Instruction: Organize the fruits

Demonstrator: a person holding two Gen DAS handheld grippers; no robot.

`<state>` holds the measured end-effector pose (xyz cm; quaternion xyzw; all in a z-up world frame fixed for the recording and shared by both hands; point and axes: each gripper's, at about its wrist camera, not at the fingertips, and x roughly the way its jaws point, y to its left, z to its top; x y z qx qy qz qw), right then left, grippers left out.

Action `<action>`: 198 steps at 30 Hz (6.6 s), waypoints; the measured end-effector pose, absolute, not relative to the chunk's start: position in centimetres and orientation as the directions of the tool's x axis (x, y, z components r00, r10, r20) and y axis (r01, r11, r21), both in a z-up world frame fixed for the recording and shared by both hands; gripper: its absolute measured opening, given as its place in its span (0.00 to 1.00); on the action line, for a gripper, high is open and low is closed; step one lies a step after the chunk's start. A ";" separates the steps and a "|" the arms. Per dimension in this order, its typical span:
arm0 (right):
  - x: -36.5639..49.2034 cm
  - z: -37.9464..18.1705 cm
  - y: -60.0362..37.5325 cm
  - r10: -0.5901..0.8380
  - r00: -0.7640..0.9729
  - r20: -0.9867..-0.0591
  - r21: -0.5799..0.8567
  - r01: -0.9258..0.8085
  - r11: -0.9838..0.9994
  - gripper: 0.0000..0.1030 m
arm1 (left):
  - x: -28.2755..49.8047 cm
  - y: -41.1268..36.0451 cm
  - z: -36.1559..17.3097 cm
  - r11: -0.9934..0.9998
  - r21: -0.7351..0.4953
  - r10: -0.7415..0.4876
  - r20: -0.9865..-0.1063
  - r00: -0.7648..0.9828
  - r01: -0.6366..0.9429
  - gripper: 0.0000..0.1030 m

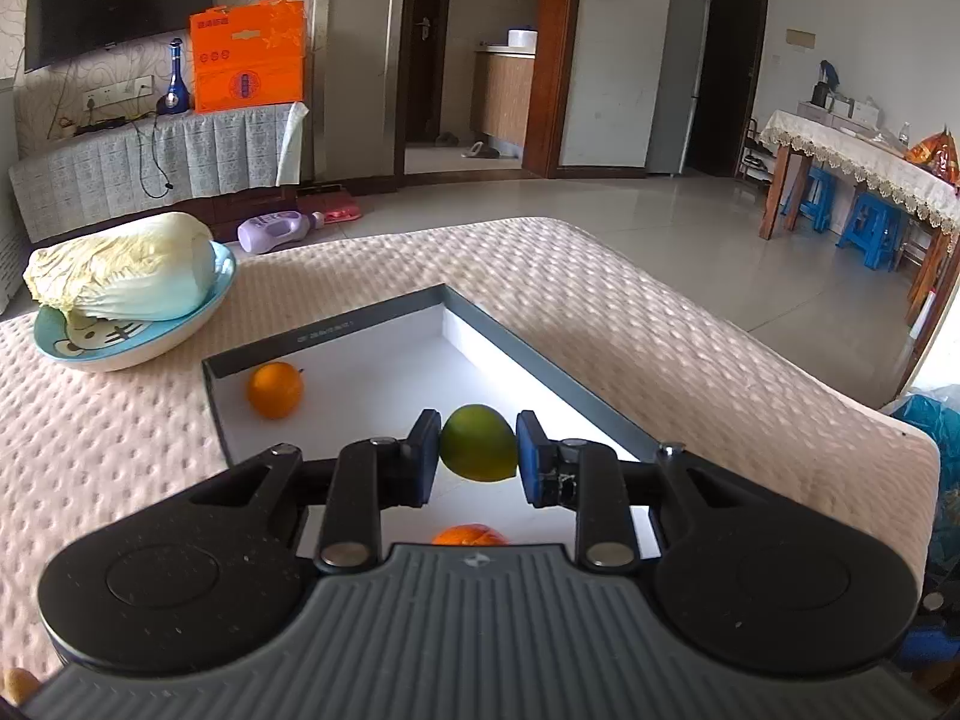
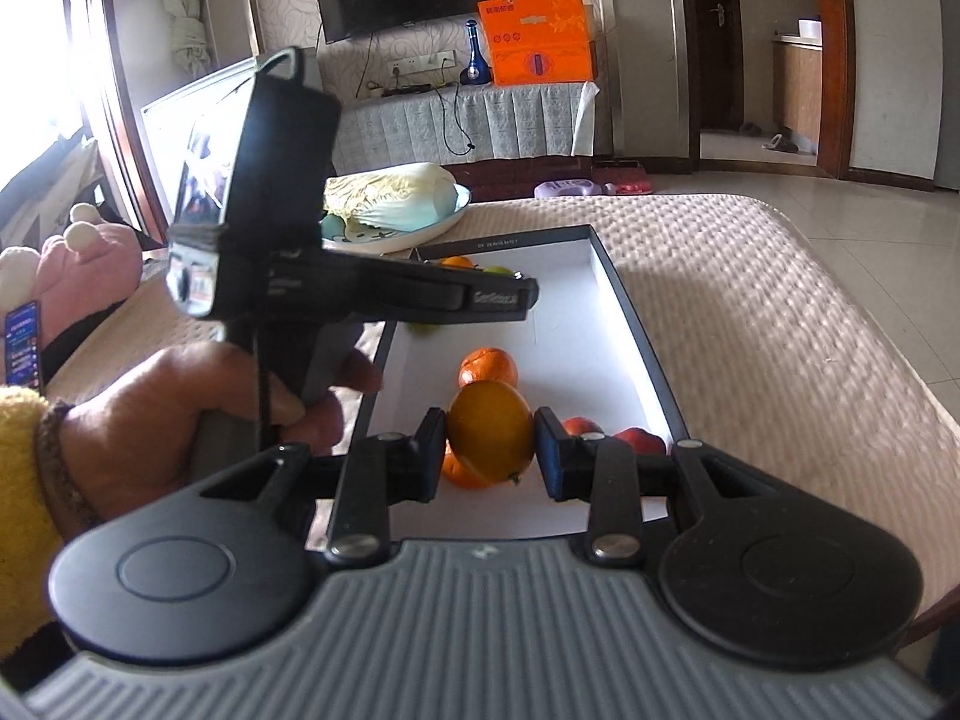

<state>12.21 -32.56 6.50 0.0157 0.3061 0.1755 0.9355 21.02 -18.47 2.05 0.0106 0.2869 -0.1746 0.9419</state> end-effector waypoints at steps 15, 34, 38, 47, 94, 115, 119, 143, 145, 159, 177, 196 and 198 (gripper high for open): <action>13.7 5.9 -32.3 0.299 0.764 -0.571 0.123 -0.280 0.952 0.34 | 19.6 -17.2 3.4 0.941 -0.107 -0.331 -0.494 0.804 0.322 0.57; 18.2 5.2 -30.5 0.230 0.796 -0.560 0.140 -0.182 0.973 0.34 | 13.6 -8.7 6.7 0.974 -0.057 -0.220 -0.471 0.854 0.219 0.63; 18.6 5.2 -30.0 0.217 0.804 -0.554 0.142 -0.166 0.976 0.34 | 11.8 -6.5 7.1 0.980 -0.059 -0.196 -0.477 0.857 0.191 0.64; 19.4 4.6 -28.9 0.203 0.798 -0.567 0.133 -0.154 0.979 0.34 | 6.2 -4.1 7.3 0.976 -0.114 -0.219 -0.532 0.818 0.187 0.64; 15.9 5.0 -15.3 0.443 0.740 -0.505 0.033 -0.497 0.867 0.48 | 5.2 7.5 2.5 0.999 -0.017 0.021 -0.603 0.797 -0.040 0.64; 16.7 1.9 -12.9 0.436 0.650 -0.622 0.003 -0.555 0.832 0.43 | 8.0 6.5 -0.2 0.998 -0.067 -0.033 -0.636 0.771 -0.012 0.63; 17.3 1.4 -12.1 0.429 0.647 -0.630 0.012 -0.545 0.839 0.37 | 8.1 6.8 -0.4 0.997 -0.077 -0.041 -0.641 0.767 -0.011 0.63; 17.2 4.2 -15.3 0.470 0.661 -0.585 0.081 -0.528 0.845 0.26 | 11.5 3.7 -2.1 0.994 -0.112 -0.062 -0.640 0.766 -0.014 0.45; 17.3 4.3 -15.5 0.472 0.661 -0.583 0.085 -0.528 0.845 0.26 | 11.5 3.6 -2.1 0.994 -0.106 -0.066 -0.639 0.766 -0.002 0.30; 16.8 4.9 -15.4 0.492 0.655 -0.573 0.103 -0.538 0.836 0.26 | 10.4 3.5 -0.5 0.998 -0.067 -0.029 -0.627 0.778 -0.016 0.28; 15.2 6.8 -18.3 0.501 0.679 -0.537 0.122 -0.525 0.842 0.26 | 9.4 1.8 2.4 0.998 -0.063 -0.030 -0.601 0.799 -0.009 0.28; 14.2 7.5 -22.2 0.483 0.705 -0.519 0.121 -0.499 0.858 0.26 | 10.5 -2.3 1.9 0.997 -0.069 -0.076 -0.609 0.790 0.042 0.28; 14.2 7.5 -22.6 0.480 0.707 -0.520 0.121 -0.495 0.861 0.26 | 10.7 -2.6 1.9 0.996 -0.071 -0.078 -0.610 0.789 0.044 0.28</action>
